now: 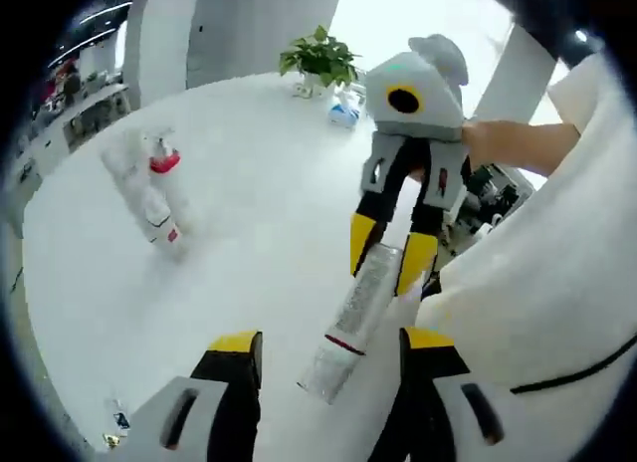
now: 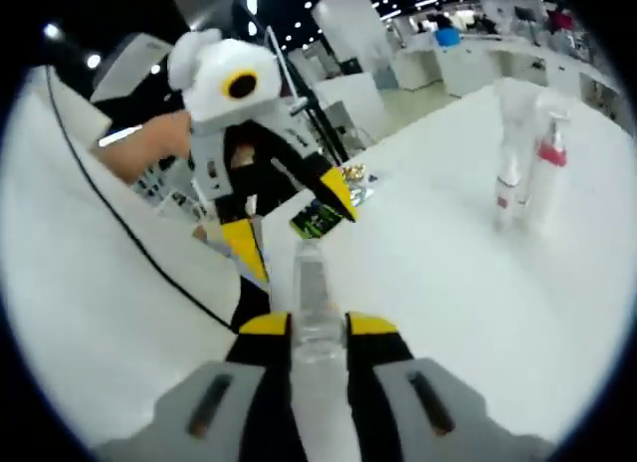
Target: Arrange the skincare products in the storage area until every visible bottle or jar stands upright without overlapping.
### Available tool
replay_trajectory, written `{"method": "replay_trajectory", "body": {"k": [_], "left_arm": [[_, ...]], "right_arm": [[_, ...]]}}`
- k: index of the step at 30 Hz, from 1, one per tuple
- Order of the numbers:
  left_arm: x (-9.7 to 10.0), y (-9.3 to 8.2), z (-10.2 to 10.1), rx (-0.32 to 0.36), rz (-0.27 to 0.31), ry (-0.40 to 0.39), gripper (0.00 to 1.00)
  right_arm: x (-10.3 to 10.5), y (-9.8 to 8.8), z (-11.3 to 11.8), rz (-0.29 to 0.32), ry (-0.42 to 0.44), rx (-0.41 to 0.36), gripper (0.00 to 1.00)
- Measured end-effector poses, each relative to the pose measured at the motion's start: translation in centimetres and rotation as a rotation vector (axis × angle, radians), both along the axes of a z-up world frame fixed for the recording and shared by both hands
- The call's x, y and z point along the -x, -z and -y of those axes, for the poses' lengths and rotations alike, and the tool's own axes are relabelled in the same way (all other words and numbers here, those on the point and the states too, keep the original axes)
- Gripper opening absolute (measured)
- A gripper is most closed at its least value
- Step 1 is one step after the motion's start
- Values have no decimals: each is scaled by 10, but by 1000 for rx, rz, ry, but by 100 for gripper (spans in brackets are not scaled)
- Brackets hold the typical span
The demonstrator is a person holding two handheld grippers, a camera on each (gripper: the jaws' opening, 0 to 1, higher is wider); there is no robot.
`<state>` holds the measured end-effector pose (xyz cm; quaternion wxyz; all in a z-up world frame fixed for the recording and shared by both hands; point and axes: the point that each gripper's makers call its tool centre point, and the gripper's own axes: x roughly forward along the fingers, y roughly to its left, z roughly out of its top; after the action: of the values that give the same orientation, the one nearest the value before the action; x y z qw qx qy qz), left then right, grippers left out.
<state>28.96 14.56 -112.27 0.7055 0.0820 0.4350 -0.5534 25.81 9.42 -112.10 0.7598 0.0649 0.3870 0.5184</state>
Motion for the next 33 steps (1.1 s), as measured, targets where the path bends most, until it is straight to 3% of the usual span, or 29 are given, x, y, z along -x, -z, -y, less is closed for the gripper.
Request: {"method": "replay_trajectory", "body": {"k": [6,8,10,11,12,18,22,28,33], "left_arm": [[-20,-12,-7,146,-91,-241,70],[-30,-18,-5,249,-155,-375,72],[-30,-22,-2,297,-189,-416,72],[-28,-28,4,353,-218,-437,72],[-27,-30,6,363,-225,-439,71],[-12,-56,39,567,-342,-460,68],[-12,-78,50,722,-395,-484,54],[-2,-95,51,807,-429,-463,27],[6,-97,50,792,-406,-455,25]], "right_arm": [[-14,-11,15,-37,177,-127,18],[-21,-19,18,-62,255,-214,18],[-23,-26,19,-70,286,-266,18],[-27,-37,19,-73,326,-338,18],[-28,-40,19,-73,333,-354,18],[-32,-75,8,-128,415,-624,18],[-28,-88,1,-164,427,-734,18],[-19,-89,-3,-243,451,-821,18],[-6,-86,-10,-289,435,-837,19]]}}
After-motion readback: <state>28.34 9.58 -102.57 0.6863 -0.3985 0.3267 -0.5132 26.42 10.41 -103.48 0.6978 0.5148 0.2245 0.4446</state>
